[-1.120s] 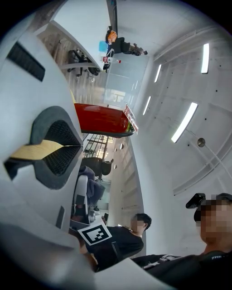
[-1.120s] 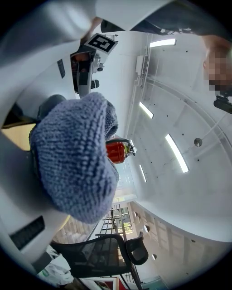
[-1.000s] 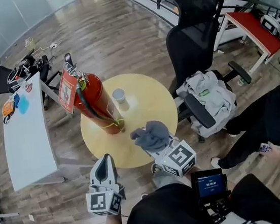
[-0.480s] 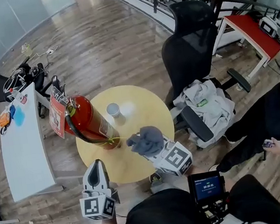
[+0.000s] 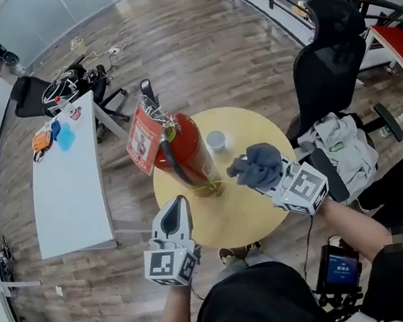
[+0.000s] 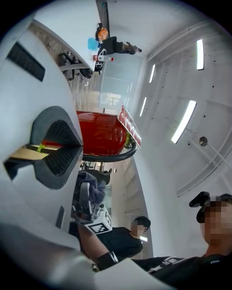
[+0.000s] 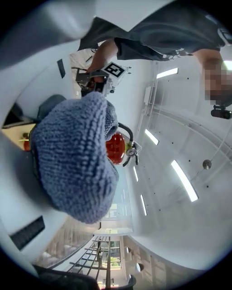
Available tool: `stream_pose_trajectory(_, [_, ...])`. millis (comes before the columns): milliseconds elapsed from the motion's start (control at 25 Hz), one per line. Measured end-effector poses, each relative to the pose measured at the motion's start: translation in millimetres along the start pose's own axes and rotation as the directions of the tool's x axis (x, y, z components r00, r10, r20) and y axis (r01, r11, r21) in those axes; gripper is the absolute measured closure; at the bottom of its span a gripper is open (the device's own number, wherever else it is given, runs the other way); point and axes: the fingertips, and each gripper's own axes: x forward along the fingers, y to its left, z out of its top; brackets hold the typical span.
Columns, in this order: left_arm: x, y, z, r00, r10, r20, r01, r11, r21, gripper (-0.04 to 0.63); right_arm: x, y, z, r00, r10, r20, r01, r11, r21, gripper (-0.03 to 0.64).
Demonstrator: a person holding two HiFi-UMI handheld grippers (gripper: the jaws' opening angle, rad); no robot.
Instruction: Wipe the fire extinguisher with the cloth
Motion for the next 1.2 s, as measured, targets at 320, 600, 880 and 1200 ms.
stream_pose_trajectory(320, [4,26,11,1.0,0.027,0.005,-0.027,0.999,0.018,0.572,76,14,123,0.96,0.248,0.131,-0.249,0.969,-0.012,0.515])
stream_pose_trajectory(600, [1,39,12,0.999,0.035,0.007,-0.035,0.999,0.009,0.572,74,19,61,0.928,0.336,-0.16,-0.303,0.931,0.203,0.517])
stream_pose_trajectory(880, [0,38,5,1.0,0.024,-0.005,-0.024,1.0,-0.002,0.572,93,29,-69,0.684,0.347,-0.642,-0.242,0.938,0.25,0.515])
stream_pose_trajectory(1200, [-3,42,6,1.0,0.022,0.008,-0.021,1.0,-0.007,0.571,83,24,-19,0.791,0.322,-0.521,-0.233,0.945,0.23,0.336])
